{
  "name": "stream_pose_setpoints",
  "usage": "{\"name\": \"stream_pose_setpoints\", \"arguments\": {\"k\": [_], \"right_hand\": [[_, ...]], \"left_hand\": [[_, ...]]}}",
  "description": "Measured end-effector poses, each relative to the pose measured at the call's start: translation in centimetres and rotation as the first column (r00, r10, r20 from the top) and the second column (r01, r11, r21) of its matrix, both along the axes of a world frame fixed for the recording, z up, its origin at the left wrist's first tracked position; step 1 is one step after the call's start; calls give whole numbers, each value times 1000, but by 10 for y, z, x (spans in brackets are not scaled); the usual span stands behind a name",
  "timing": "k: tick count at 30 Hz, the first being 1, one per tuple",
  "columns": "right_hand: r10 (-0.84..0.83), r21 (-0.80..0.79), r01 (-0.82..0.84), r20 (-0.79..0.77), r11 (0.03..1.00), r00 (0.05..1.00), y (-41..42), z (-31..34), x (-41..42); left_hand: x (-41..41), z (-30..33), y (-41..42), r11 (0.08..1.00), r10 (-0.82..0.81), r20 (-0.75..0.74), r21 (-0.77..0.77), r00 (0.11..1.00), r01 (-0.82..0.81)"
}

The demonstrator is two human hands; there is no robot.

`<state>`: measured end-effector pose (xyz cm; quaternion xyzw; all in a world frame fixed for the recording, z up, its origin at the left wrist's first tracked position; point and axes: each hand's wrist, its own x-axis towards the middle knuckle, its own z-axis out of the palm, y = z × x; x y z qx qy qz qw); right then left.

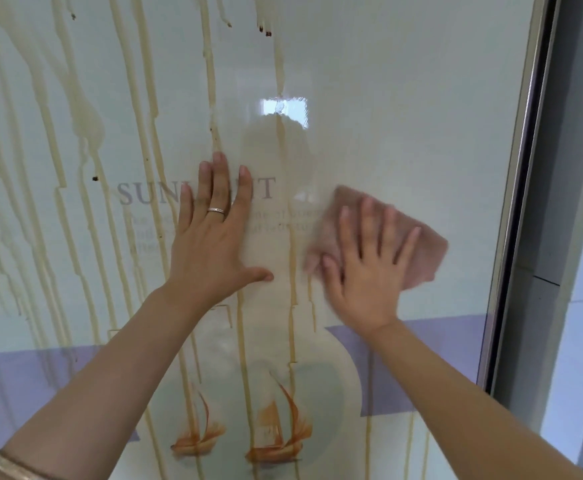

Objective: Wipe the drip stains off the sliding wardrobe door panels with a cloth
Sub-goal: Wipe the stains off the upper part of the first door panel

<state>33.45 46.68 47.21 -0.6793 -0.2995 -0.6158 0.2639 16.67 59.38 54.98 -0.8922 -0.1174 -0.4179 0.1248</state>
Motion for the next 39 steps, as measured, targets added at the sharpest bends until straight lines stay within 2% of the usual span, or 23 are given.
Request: {"name": "stream_pose_setpoints", "arguments": {"k": [2, 5, 7, 9, 11, 13, 15, 18, 20, 22, 24, 26, 27, 30, 31, 32, 33, 36, 37, 38, 39], "right_hand": [[25, -88, -21, 45, 996, 999, 16, -16, -11], [24, -261, 5, 107, 965, 994, 8, -74, -14], [30, -303, 19, 156, 953, 987, -2, -79, -9], [12, -214, 20, 149, 977, 989, 4, -45, -11], [-11, -43, 14, 65, 999, 998, 18, 0, -16], [-18, 41, 17, 15, 999, 1000, 30, 16, -21], [-20, -35, 22, 58, 999, 998, 36, -10, -24], [-7, -266, 37, 110, 963, 994, 17, -80, -24], [-31, -301, 69, 128, 951, 991, -16, -100, -4], [-116, -184, 113, -2, 976, 993, -54, -95, 25], [-118, 53, 134, -241, 989, 963, -73, -78, 40], [-110, 202, 184, -329, 962, 938, -54, -71, 31], [-108, 190, 170, -300, 967, 948, -37, -72, 22], [-63, -121, 60, -16, 991, 998, -12, -85, 5], [-55, -197, 65, 56, 978, 997, -19, -84, 10], [-59, -209, 76, 84, 975, 995, -28, -81, 17], [-79, -164, 88, 59, 983, 995, -36, -74, 24], [-117, 174, 149, -183, 973, 976, -35, -40, 28], [-107, 215, 148, -193, 965, 975, -25, -33, 21], [-94, 183, 119, -138, 976, 986, -12, -31, 12], [-71, 87, 75, -50, 993, 996, 2, -34, 2]], "left_hand": [[0, 0, 2, 1000, 6, -5, 10, 1000, -6], [-1, 0, 5, 1000, 0, -10, 23, 1000, 0], [-2, -1, 6, 999, -16, 4, 35, 1000, 16], [-1, -1, 7, 998, -37, 18, 41, 999, 36], [1, -2, 11, 998, -40, 41, 47, 998, 38], [4, -4, 15, 998, -47, 73, 53, 996, 43], [6, -6, 17, 995, -63, 113, 80, 992, 54], [3, -4, 13, 996, -56, 62, 74, 996, 51], [1, -4, 12, 996, -46, 55, 76, 997, 42], [1, -3, 11, 997, -36, 56, 72, 998, 32], [3, -3, 9, 998, -31, 47, 59, 998, 28], [4, -2, 7, 998, -31, 39, 48, 999, 29], [4, -2, 7, 999, -30, 39, 47, 999, 28], [2, -1, 7, 999, -26, 33, 38, 999, 24], [2, 0, 6, 999, -24, 23, 33, 999, 23], [2, 0, 6, 999, -20, 15, 29, 1000, 19], [2, 0, 7, 999, -15, 13, 28, 1000, 15], [2, -2, 8, 1000, -11, 18, 29, 1000, 11], [3, -2, 8, 1000, -10, 18, 30, 1000, 10], [4, -2, 9, 999, -10, 22, 30, 1000, 10], [4, -2, 10, 1000, -9, 27, 29, 1000, 9]]}}
